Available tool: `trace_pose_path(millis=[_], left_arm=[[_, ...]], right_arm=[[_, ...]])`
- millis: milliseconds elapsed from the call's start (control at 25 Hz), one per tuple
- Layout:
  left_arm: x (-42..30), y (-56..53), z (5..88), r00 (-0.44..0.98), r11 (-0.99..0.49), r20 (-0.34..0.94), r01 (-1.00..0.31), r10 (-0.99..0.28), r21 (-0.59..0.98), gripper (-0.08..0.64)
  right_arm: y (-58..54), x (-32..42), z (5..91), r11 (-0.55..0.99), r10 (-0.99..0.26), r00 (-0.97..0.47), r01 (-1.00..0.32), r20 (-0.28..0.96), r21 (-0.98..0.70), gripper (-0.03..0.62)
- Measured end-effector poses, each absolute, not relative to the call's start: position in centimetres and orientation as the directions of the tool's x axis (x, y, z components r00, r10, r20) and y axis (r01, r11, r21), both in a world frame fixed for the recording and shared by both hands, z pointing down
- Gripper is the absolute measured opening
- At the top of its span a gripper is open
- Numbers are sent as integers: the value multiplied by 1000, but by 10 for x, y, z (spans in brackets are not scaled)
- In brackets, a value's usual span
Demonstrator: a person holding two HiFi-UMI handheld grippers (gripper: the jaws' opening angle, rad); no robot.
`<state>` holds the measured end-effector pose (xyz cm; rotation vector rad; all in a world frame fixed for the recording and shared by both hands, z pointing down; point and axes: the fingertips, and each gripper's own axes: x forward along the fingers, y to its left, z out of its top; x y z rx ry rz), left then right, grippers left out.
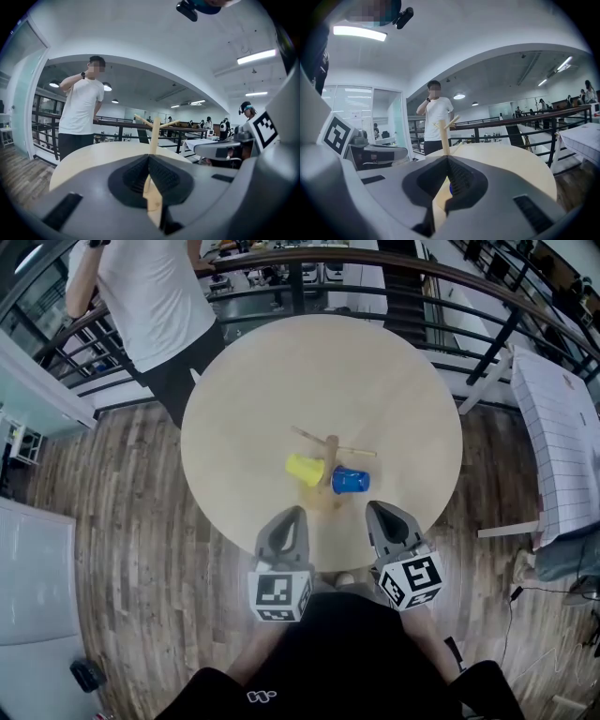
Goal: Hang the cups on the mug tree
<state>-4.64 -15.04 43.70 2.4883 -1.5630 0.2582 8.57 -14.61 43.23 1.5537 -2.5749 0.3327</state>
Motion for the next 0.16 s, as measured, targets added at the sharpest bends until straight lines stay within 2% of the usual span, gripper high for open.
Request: trace_pose_path(millis=[160], left_arm=[[-42, -150, 438, 435, -432, 249, -899, -865, 68, 12]], right_arm=[[-147, 88, 433, 450, -859, -466, -885, 211, -122, 9]])
